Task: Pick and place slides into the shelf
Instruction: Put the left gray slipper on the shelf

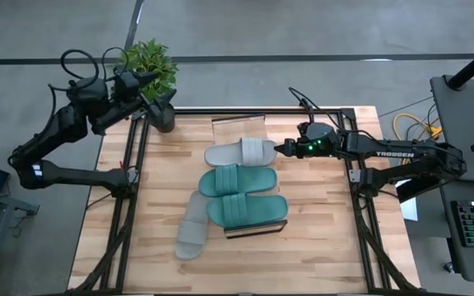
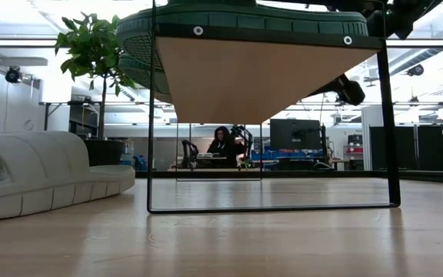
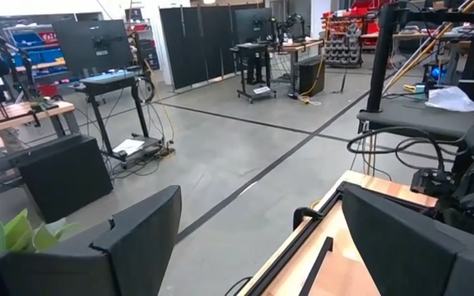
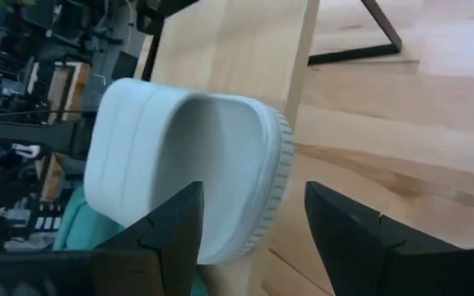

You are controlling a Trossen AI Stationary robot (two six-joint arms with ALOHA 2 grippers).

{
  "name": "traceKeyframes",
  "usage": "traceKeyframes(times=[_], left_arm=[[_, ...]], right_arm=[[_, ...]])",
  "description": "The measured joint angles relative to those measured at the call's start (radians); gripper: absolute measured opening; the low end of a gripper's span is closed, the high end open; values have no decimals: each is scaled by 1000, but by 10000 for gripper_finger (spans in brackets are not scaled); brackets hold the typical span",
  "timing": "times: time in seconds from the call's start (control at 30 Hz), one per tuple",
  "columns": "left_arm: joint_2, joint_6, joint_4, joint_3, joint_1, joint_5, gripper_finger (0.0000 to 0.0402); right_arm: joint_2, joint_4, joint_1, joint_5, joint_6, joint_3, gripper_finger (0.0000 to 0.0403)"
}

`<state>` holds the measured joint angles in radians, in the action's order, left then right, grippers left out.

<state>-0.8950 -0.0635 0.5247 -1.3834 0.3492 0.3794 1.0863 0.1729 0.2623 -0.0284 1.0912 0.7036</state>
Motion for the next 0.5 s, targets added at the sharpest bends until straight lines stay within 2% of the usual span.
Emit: traceKeyframes(times=[0.17,0.33,0.5], left_arm=[[-5,-1,0,0,0,0,322],[-7,-3,0,0,0,0,322],[-5,-3,0,0,0,0,322]], right_arm=[[36,-15,0,1,1,0,198],[90,-110,0,9,9,0,177],[108,-122,0,28,16,0,152]])
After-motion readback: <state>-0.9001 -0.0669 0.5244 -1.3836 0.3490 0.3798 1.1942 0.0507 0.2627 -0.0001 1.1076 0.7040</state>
